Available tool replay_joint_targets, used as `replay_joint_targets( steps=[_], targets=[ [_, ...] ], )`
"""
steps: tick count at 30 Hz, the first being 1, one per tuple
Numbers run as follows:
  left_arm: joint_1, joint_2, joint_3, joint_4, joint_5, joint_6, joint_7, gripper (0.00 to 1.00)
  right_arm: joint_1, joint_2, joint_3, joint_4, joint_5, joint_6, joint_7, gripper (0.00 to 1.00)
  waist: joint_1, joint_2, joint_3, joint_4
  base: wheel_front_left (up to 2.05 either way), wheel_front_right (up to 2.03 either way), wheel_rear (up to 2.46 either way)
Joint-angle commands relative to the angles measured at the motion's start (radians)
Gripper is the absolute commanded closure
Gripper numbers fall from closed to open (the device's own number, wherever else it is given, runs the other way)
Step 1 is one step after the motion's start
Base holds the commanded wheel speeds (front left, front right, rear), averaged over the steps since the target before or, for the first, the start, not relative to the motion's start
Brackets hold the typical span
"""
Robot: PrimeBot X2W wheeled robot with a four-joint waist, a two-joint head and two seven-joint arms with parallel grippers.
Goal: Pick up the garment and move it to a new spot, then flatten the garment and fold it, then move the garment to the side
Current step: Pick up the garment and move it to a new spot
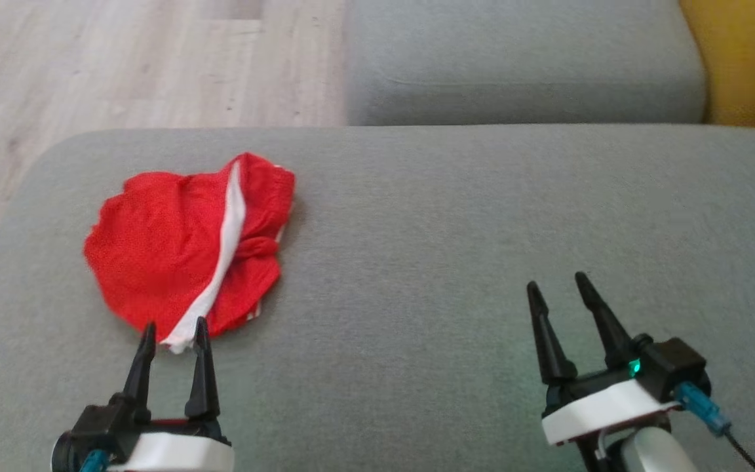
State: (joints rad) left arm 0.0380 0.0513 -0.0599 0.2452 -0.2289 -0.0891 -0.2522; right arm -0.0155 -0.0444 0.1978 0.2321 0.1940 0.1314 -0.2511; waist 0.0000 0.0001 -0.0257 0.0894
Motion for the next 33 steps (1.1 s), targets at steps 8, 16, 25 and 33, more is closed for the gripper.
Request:
replay_joint_targets(
  steps=[8,16,25,33],
  targets=[
    [0.0,-0.001,0.076,-0.028,0.01,-0.001,-0.01,0.0,-0.013,-0.006,0.089,-0.023,0.021,-0.001,-0.011,0.0,0.0,-0.0001,-0.04,0.133,0.0,0.0,0.0],
    [0.018,-0.001,0.099,-0.031,0.015,-0.001,-0.01,0.0,-0.002,-0.006,0.124,-0.019,0.037,-0.001,-0.011,0.0,0.0,-0.0001,-0.056,0.182,0.0,0.0,0.0],
    [0.024,-0.001,0.126,-0.036,0.034,-0.011,-0.01,0.0,-0.001,-0.006,0.155,-0.017,0.054,-0.001,-0.011,0.0,0.0,-0.0001,-0.06,0.187,0.0,0.0,0.0],
    [-0.08,0.065,0.081,0.003,0.073,-0.033,-0.01,0.0,-0.027,-0.006,0.138,-0.034,0.051,-0.001,-0.011,0.0,0.0,-0.0001,0.006,0.142,0.0,0.0,0.0]
  ],
)
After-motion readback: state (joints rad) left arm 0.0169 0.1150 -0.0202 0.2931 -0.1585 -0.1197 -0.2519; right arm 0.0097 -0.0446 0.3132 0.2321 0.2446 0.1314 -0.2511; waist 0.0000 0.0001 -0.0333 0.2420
